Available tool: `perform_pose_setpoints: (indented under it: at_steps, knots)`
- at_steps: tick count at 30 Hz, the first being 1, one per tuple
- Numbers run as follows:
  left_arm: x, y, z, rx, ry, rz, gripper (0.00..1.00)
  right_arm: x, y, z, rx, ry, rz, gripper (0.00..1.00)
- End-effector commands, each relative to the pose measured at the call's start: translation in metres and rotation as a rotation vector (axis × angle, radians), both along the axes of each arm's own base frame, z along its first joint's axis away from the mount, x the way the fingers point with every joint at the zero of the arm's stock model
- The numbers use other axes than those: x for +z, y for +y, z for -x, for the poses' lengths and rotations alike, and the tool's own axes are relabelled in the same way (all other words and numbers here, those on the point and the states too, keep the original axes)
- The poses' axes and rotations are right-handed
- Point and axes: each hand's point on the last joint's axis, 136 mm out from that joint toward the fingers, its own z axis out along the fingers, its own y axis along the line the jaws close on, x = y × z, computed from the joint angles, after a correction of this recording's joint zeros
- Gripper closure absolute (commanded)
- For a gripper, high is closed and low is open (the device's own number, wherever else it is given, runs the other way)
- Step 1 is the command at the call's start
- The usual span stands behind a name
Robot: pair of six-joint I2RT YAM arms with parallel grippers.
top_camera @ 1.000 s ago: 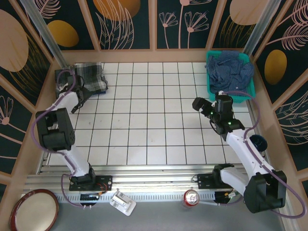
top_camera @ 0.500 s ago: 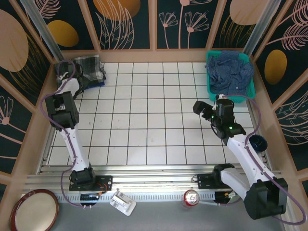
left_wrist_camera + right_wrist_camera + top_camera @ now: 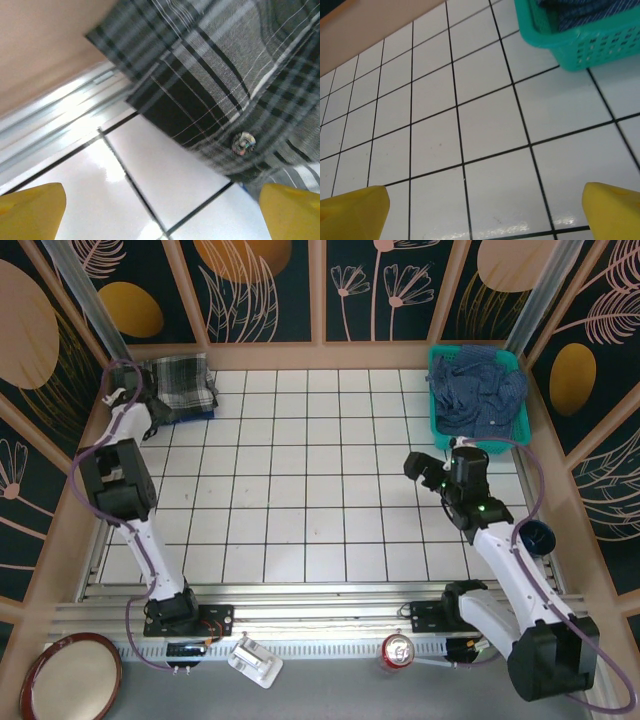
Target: Fold and stack the long sleeve shirts
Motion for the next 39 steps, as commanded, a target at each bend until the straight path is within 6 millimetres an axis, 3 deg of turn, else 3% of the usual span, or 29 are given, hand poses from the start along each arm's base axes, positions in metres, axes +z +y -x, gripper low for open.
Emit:
perform_pose_setpoints:
  at_steps: [1, 5, 7, 9, 11, 15, 18, 21, 25, 30, 32, 37, 39]
  knots:
    - [0.058, -0.024, 0.037, -0.094, -0.109, -0.027, 0.01, 0.041, -0.031, -0.014, -0.122, -0.202, 0.136, 0.01]
    - [0.098, -0.077, 0.101, -0.239, -0.425, -0.086, 0.01, 0.031, -0.048, -0.016, -0.143, -0.327, 0.308, 0.01]
    - [0.093, -0.106, 0.130, -0.388, -0.513, -0.209, 0.01, 0.016, -0.059, -0.016, -0.186, -0.342, 0.334, 0.01]
    - [0.077, -0.115, 0.151, -0.428, -0.573, -0.254, 0.01, -0.001, -0.054, -0.015, -0.116, -0.378, 0.402, 0.01]
    - [0.060, -0.118, 0.163, -0.465, -0.588, -0.301, 0.01, -0.015, -0.063, -0.009, -0.143, -0.423, 0.461, 0.01]
    - [0.037, -0.126, 0.167, -0.563, -0.605, -0.408, 0.01, -0.039, -0.090, -0.004, -0.198, -0.430, 0.404, 0.01]
    - [0.032, -0.139, 0.145, -0.675, -0.592, -0.410, 0.01, -0.025, -0.086, -0.004, -0.155, -0.546, 0.385, 0.01]
    - [0.046, -0.142, 0.128, -0.678, -0.689, -0.435, 0.01, -0.025, -0.090, -0.022, -0.135, -0.533, 0.373, 0.01]
    - [0.028, -0.158, 0.100, -0.798, -0.621, -0.435, 0.01, -0.034, -0.084, -0.045, -0.065, -0.487, 0.357, 0.01]
    - [0.038, -0.144, 0.131, -0.667, -0.756, -0.504, 0.01, -0.041, -0.082, -0.056, -0.037, -0.447, 0.349, 0.01]
    - [0.030, -0.139, 0.128, -0.652, -0.687, -0.485, 0.01, -0.043, -0.078, -0.058, -0.011, -0.436, 0.347, 0.01]
    - [0.030, -0.143, 0.122, -0.676, -0.683, -0.488, 0.01, -0.030, -0.045, -0.048, 0.120, -0.549, 0.294, 0.01]
    - [0.030, -0.144, 0.123, -0.676, -0.689, -0.489, 0.01, -0.035, -0.049, -0.050, 0.073, -0.541, 0.289, 0.01]
